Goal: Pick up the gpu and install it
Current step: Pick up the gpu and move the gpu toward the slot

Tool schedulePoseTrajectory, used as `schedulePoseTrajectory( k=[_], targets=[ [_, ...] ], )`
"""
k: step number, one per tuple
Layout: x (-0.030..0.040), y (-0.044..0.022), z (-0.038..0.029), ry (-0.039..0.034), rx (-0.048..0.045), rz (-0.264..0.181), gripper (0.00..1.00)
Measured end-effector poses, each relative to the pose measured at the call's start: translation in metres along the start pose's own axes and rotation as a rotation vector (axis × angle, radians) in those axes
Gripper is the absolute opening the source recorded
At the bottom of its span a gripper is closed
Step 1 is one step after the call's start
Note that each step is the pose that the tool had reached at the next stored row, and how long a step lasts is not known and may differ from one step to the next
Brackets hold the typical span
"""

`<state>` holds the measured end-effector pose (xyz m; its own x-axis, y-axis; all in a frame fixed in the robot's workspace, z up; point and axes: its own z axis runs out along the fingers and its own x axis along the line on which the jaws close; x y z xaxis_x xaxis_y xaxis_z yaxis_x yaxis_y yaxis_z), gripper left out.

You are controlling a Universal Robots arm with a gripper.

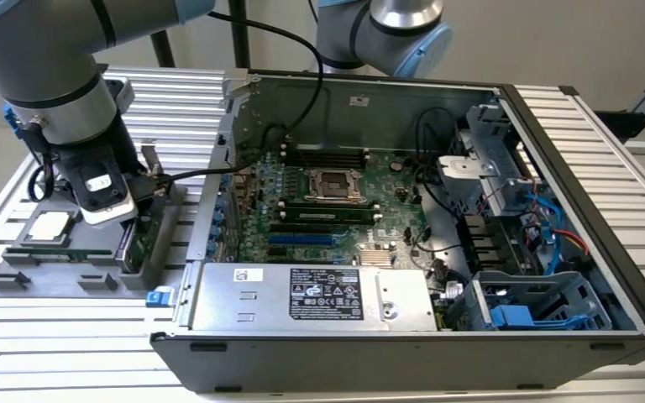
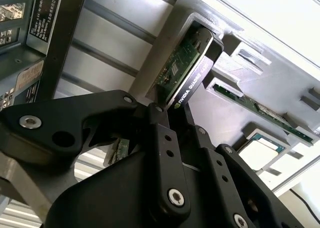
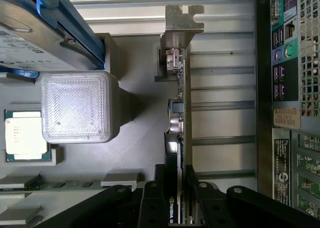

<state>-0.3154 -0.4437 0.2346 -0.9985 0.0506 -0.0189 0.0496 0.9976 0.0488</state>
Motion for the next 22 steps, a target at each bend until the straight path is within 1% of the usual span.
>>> schedulePoseTrajectory(
  k=[3,7,22],
  targets=[
    [0.0,0.0001,-0.0002,-0.0004,-0.0005,0.0,0.0],
    [-0.0002,0.0002,-0.0039,0.0002,-0.0001,0.0,0.0],
    [-0.0005,0.0012,-0.0233,0.0005,-0.0001,0.0,0.0]
  ],
)
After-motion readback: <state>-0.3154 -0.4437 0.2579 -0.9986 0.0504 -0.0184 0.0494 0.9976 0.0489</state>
